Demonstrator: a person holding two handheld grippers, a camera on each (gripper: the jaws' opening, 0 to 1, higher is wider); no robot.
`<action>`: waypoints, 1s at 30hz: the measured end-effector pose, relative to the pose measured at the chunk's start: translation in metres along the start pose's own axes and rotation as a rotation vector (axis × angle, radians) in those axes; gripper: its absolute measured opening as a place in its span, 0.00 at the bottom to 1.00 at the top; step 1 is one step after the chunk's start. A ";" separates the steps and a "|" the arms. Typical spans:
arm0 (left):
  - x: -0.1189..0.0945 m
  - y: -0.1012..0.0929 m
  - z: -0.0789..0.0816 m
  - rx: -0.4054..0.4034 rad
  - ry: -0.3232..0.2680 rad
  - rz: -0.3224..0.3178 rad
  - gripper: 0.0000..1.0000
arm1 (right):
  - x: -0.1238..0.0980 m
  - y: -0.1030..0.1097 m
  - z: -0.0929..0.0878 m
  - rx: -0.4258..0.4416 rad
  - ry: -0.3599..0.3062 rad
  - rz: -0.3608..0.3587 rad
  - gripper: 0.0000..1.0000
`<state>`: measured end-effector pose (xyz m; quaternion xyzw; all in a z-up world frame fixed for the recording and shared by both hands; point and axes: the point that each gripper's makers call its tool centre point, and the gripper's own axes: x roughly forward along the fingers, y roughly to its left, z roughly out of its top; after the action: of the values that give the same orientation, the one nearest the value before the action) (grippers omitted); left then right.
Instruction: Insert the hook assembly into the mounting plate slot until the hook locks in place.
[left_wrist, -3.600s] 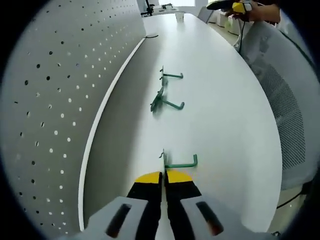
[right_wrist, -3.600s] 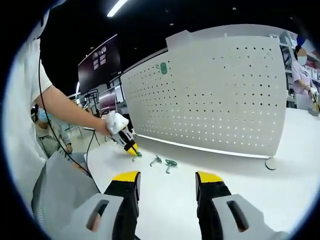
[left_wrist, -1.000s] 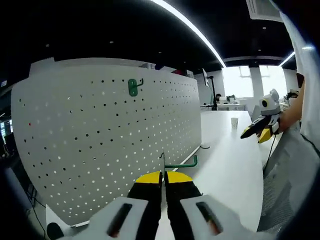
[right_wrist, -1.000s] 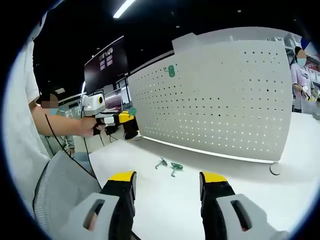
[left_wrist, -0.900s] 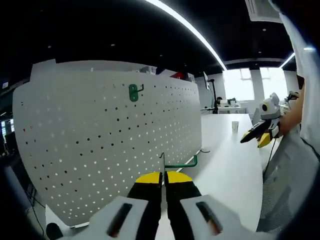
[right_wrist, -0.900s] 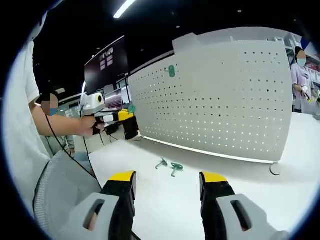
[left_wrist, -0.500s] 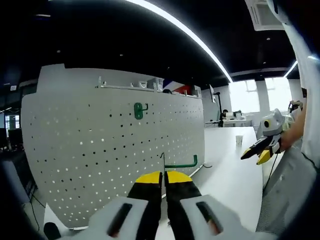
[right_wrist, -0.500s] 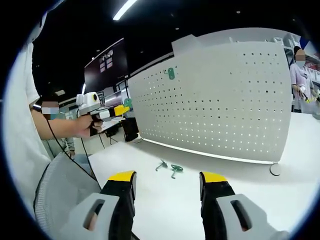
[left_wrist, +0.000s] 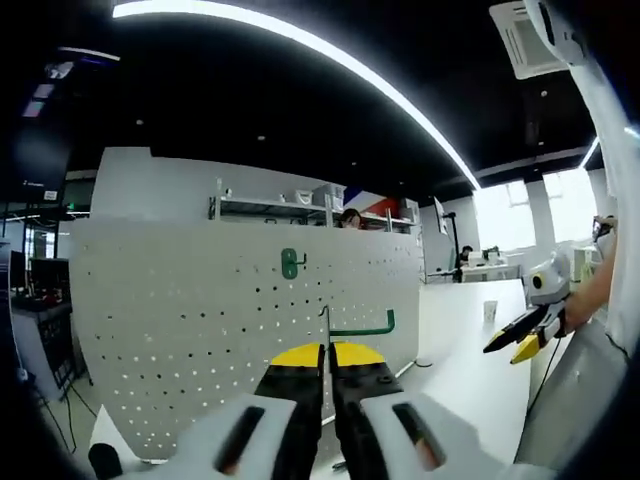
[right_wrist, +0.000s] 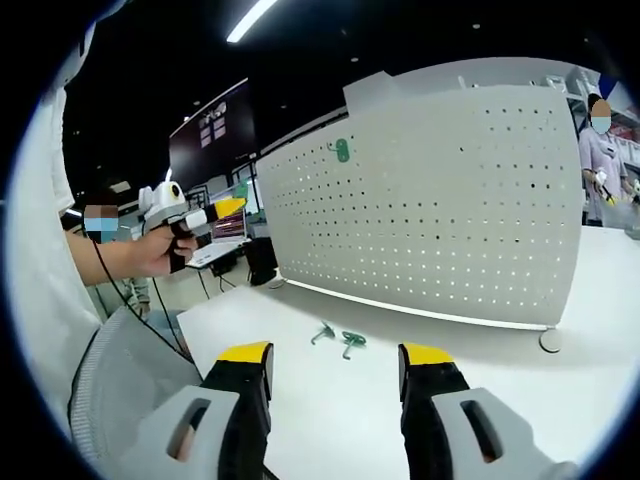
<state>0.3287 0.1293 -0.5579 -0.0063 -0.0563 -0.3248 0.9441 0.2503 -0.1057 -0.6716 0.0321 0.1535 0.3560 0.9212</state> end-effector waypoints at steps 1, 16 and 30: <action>0.000 0.001 0.002 0.000 -0.010 0.004 0.01 | 0.000 0.000 0.000 -0.001 0.002 0.001 0.49; -0.003 -0.005 0.015 -0.044 -0.058 0.035 0.01 | -0.001 0.000 -0.001 -0.004 0.001 0.003 0.48; 0.003 -0.008 0.006 -0.063 -0.037 0.020 0.01 | -0.005 0.003 0.023 -0.004 -0.109 0.023 0.48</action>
<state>0.3256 0.1210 -0.5516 -0.0424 -0.0634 -0.3167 0.9454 0.2515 -0.1054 -0.6478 0.0515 0.1020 0.3645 0.9242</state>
